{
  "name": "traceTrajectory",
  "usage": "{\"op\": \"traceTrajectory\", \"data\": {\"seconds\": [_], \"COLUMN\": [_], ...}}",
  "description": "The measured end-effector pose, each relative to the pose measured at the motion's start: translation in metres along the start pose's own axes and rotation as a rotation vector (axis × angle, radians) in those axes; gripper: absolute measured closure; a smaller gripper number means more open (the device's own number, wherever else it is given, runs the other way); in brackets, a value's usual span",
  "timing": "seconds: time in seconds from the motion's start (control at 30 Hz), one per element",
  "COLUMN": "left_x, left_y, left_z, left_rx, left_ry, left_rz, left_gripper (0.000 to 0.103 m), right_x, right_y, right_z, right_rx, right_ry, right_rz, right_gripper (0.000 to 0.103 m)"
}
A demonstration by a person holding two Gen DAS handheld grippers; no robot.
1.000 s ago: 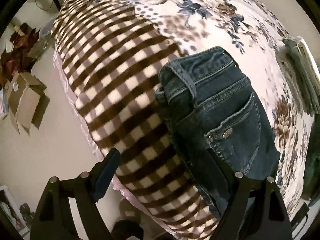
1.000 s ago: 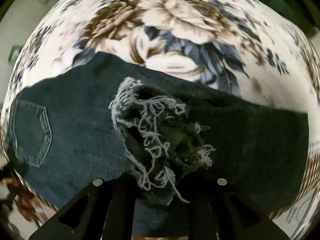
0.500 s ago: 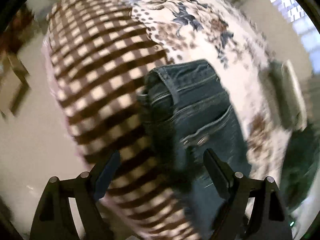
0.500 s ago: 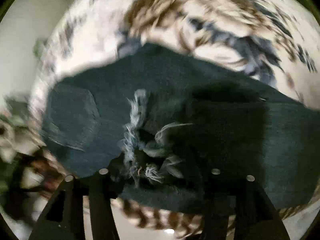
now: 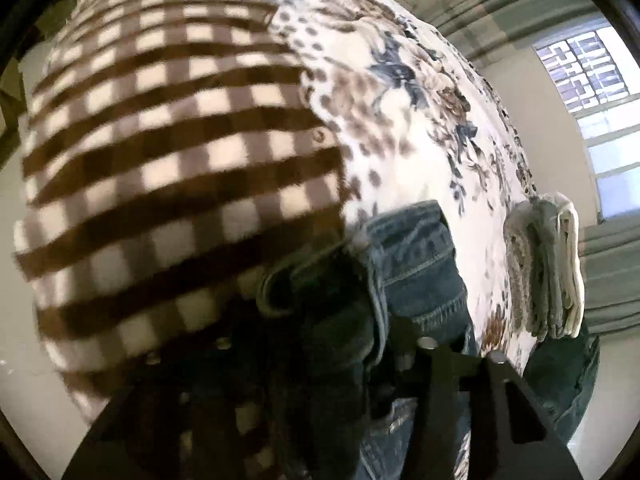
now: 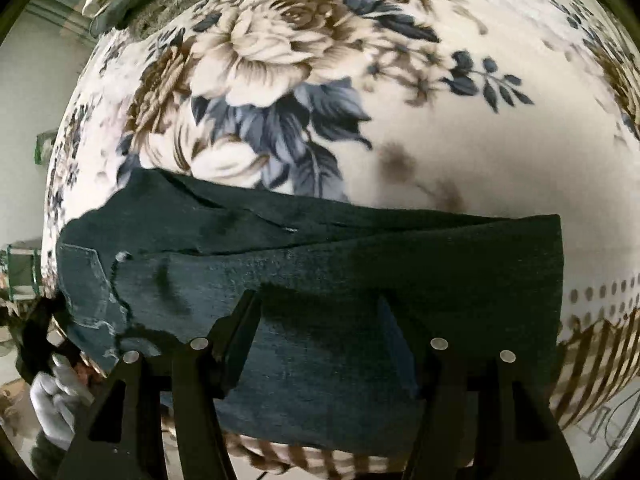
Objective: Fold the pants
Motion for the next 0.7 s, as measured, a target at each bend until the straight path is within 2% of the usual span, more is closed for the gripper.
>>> {"op": "traceTrajectory", "data": {"seconds": [0.07,0.1,0.13,0.17,0.33,0.4,0.43,0.47,0.53,0.63,0.7], "left_x": [-0.005,-0.004,0.000,0.004,0.039,0.055,0.070,0.083,0.106,0.159,0.206], "left_y": [-0.007,-0.003,0.004,0.012,0.076,0.094,0.108,0.118,0.134,0.160,0.172], "left_z": [0.004,0.001,-0.005,-0.010,-0.053,-0.069,-0.080,-0.088,-0.103,-0.126,-0.142], "left_rx": [0.023,0.028,0.028,0.031,0.103,0.116,0.122,0.125,0.147,0.167,0.187], "left_ry": [0.024,0.004,-0.027,-0.059,-0.260,-0.311,-0.353,-0.382,-0.426,-0.514,-0.581], "left_rz": [0.014,-0.002,-0.023,-0.049,-0.144,-0.170,-0.189,-0.204,-0.219,-0.239,-0.233], "left_gripper": [0.054,0.057,0.072,0.076,0.081,0.082,0.082,0.082,0.082,0.082,0.083], "right_x": [0.000,-0.001,-0.002,-0.002,-0.001,0.000,0.000,0.000,0.001,0.008,0.010], "right_y": [-0.002,-0.004,-0.008,-0.010,-0.006,-0.003,-0.001,0.001,0.008,0.026,0.039], "right_z": [0.006,0.010,0.012,0.014,0.013,0.012,0.011,0.010,0.006,-0.008,-0.023], "right_rx": [0.022,0.033,0.038,0.042,0.016,0.002,0.002,0.002,0.007,-0.022,-0.043], "right_ry": [0.019,0.031,0.041,0.047,0.065,0.077,0.078,0.077,0.076,0.076,0.076], "right_rz": [-0.001,0.002,0.005,0.006,0.010,0.018,0.021,0.020,0.021,0.009,0.007], "right_gripper": [0.040,0.039,0.039,0.038,0.036,0.024,0.016,0.014,0.014,0.014,0.014]}}
Point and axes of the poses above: each gripper's, at about its wrist camera, not at the fingertips, and y roughly against the way its jaws point, z to its left, x to its underside, the point moved 1 cm from there along -y, roughly the way its jaws point, and after that the axes turned 12 degrees about y, right-handed, at the moved point
